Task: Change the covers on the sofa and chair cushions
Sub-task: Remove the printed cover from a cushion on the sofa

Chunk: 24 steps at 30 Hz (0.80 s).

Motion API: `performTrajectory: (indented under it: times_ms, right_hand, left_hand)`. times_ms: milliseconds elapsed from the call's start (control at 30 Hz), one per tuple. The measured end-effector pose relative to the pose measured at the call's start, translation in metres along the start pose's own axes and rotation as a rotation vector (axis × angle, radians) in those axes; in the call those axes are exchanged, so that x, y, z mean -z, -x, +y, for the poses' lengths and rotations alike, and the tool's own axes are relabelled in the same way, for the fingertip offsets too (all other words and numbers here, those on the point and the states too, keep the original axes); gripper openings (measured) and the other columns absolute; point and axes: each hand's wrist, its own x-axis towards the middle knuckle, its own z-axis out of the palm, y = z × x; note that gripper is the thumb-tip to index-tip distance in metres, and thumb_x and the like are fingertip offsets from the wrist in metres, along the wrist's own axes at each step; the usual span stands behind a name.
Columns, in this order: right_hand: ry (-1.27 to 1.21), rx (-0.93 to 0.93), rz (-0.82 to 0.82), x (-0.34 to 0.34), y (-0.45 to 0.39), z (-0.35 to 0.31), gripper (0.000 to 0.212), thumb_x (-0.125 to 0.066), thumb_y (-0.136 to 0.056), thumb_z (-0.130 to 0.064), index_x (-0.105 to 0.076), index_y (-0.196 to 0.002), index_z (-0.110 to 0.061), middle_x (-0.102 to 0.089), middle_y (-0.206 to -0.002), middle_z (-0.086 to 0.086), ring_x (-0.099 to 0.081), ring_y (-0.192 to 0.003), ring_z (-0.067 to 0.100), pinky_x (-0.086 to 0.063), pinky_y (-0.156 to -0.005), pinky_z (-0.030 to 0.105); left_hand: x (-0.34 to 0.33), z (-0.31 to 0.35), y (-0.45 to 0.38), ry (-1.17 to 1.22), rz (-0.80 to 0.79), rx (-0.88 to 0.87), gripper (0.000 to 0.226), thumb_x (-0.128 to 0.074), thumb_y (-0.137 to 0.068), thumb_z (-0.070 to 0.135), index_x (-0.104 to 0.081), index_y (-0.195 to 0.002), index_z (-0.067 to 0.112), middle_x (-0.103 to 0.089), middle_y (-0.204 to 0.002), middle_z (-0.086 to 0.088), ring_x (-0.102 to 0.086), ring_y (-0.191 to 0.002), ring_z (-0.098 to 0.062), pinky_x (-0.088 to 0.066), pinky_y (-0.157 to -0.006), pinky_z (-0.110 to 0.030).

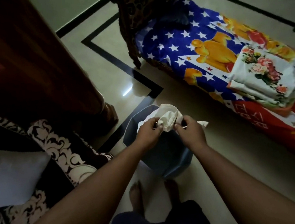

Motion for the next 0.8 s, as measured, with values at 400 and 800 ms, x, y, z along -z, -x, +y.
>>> performTrajectory:
  times_ms: [400,800]
  right_hand:
    - [-0.134,-0.153,-0.334,-0.029,-0.052,0.078,0.018,-0.057,-0.099,-0.022,-0.065,-0.113,-0.013,-0.07,-0.11,0.008,-0.064,-0.105,0.028,-0.051,-0.091,0.041]
    - [-0.192,-0.1,-0.426,-0.054,-0.023,0.06,0.032,-0.055,-0.099,-0.04,-0.061,-0.129,-0.031,-0.064,-0.13,0.0,-0.062,-0.117,0.026,-0.052,-0.101,0.051]
  left_hand:
    - [-0.069,-0.042,-0.017,-0.031,0.079,0.22,0.041,-0.059,-0.099,0.024,-0.058,-0.14,0.017,-0.066,-0.133,-0.002,-0.062,-0.121,-0.02,-0.05,-0.102,-0.039]
    - [-0.037,-0.056,0.047,0.298,0.237,0.34,0.059,-0.062,-0.101,0.03,-0.039,-0.154,0.017,-0.045,-0.155,-0.007,-0.046,-0.141,-0.02,-0.04,-0.116,-0.039]
